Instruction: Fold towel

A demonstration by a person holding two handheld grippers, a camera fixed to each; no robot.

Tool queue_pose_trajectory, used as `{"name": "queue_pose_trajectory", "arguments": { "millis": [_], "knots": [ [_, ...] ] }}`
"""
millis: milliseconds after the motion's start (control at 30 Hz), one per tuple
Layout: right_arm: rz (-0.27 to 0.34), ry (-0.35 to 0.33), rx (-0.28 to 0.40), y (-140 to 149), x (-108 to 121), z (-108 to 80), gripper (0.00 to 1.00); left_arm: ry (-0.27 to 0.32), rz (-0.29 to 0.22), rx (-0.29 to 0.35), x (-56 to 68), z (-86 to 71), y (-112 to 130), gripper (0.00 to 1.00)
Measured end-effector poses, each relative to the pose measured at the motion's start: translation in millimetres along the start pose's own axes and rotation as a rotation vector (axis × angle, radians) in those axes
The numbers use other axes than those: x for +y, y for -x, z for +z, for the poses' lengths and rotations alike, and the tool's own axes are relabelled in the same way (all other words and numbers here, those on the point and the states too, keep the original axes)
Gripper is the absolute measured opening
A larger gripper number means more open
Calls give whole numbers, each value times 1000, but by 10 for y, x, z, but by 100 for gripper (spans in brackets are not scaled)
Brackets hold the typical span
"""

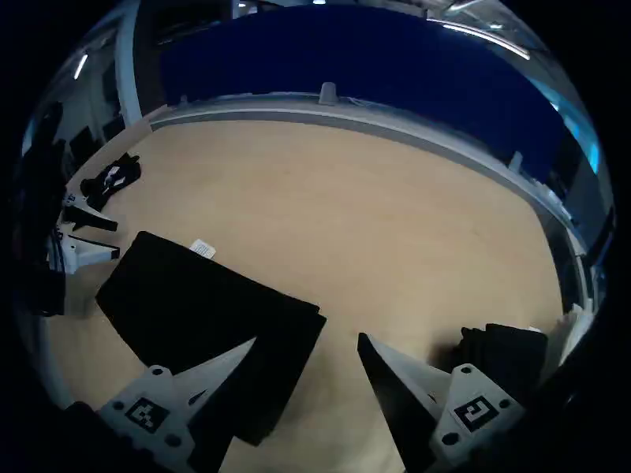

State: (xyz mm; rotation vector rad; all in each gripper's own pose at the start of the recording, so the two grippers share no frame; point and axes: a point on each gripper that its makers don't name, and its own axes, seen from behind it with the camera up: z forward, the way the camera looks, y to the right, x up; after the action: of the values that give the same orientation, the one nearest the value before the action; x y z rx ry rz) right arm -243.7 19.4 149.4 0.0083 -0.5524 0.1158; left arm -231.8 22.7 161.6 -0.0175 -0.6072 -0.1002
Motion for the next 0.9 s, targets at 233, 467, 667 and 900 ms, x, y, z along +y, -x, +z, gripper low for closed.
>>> {"name": "queue_pose_trajectory", "arguments": {
  "millis": [233, 467, 667, 900],
  "knots": [
    [-4, -12, -1, 82, -54, -147, 89, -5, 0, 3, 31, -87, 32, 85],
    [-11, -18, -7, 244, -120, -316, 89, -6, -29, 4, 65, -244, 165, 84],
    [-9, -17, -8, 398, -157, -499, 89, -3, -49, 1, 122, -398, 335, 85],
    [-1, -16, -7, 490, -153, -601, 89, -9, -59, -1, 127, -463, 444, 84]
  ]
}}
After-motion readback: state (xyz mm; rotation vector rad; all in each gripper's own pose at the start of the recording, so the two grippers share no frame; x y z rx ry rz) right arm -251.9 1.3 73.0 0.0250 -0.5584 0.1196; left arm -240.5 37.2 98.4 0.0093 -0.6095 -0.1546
